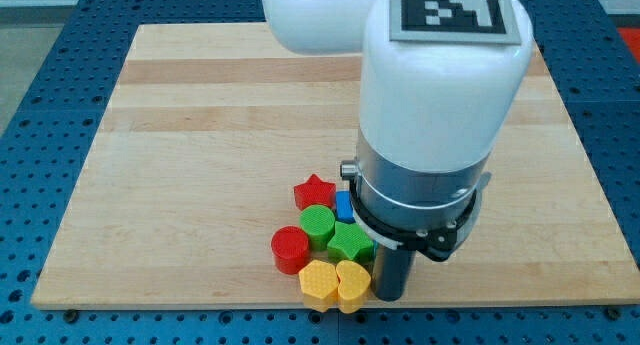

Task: Move yellow heart below to the red circle

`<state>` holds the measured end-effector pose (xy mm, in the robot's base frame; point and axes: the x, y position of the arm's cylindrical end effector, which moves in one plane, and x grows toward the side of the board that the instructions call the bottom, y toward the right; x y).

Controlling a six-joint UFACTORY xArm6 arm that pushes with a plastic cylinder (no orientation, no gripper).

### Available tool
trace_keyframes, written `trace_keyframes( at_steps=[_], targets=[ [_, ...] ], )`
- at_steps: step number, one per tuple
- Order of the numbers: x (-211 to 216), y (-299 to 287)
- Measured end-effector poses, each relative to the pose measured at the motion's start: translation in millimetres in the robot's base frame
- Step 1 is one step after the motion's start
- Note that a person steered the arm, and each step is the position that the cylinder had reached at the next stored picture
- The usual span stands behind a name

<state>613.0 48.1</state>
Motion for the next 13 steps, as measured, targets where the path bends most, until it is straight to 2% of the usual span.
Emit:
trace_keyframes(
  at_steps=[3, 4, 5, 13],
  targets=[
    [-13.7, -4.8],
    [-4.6, 34.5],
    [4.7, 45.4],
    [5.1, -4.7]
  ],
)
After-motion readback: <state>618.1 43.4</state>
